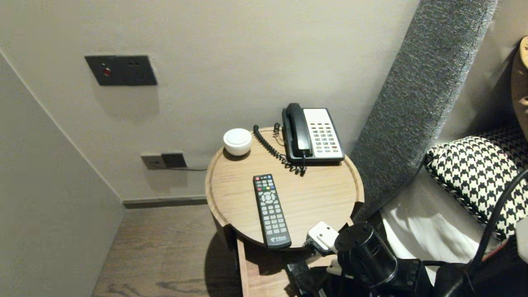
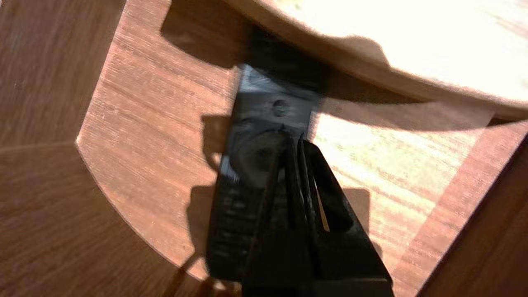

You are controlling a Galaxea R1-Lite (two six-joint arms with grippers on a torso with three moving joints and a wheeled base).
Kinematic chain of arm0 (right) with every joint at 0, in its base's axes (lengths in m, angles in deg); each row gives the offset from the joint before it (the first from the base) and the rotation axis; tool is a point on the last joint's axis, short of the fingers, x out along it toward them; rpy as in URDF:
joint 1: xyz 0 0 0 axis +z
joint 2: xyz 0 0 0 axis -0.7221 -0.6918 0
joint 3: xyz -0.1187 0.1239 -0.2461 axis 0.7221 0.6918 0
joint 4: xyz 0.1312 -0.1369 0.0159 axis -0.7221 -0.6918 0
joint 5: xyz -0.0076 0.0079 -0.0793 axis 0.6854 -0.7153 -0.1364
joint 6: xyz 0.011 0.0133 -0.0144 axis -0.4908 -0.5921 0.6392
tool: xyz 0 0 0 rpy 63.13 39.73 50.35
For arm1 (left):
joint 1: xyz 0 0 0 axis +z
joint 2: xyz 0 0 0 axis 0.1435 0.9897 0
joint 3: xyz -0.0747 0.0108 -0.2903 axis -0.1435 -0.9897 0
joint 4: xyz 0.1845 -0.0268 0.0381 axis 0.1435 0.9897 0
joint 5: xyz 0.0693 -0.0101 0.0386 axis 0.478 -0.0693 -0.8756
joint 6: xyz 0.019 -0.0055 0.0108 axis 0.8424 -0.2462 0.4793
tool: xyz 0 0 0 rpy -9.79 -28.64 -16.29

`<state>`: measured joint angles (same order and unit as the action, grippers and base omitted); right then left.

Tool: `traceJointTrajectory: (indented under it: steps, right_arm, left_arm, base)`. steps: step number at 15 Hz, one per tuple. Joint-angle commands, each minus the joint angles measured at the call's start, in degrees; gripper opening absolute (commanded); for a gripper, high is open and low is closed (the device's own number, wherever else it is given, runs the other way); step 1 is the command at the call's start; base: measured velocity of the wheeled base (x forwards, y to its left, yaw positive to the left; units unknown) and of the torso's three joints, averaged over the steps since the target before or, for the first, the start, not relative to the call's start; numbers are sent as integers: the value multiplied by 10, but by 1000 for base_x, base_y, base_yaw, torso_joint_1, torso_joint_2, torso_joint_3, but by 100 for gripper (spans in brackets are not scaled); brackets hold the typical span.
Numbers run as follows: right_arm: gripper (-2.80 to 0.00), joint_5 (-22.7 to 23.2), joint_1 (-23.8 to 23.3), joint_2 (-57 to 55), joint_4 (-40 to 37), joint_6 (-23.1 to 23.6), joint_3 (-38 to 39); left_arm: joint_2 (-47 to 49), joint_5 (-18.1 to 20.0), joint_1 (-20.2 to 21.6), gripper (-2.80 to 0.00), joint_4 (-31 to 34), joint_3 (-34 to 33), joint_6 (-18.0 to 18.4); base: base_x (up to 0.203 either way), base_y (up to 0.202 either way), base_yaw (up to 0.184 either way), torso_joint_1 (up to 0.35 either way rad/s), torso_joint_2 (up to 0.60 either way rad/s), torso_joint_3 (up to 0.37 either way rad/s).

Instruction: Take the remote control out of the drawer one by one and place them on the table

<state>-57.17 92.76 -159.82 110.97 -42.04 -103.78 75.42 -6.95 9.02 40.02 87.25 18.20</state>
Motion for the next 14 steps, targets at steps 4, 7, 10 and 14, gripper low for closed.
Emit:
traceJointTrajectory:
  steps: [4, 7, 10, 14]
  right_arm:
    - [-280, 0, -1, 30, 4, -7, 31]
    - [-280, -2, -3, 38, 2, -23, 28]
    - [-280, -3, 1, 29, -9, -40, 13]
    - [0, -20, 30, -14, -9, -75, -14]
  left_arm:
    - [-1, 1, 0, -280, 0, 0, 0]
    - [-1, 0, 0, -280, 0, 0, 0]
    - [-1, 0, 0, -280, 0, 0, 0]
    - [-2, 0, 0, -280, 0, 0, 0]
  base:
    - [0, 0, 0, 0, 0, 0]
    - [0, 0, 0, 0, 0, 0]
    - [0, 0, 0, 0, 0, 0]
    - [0, 0, 0, 0, 0, 0]
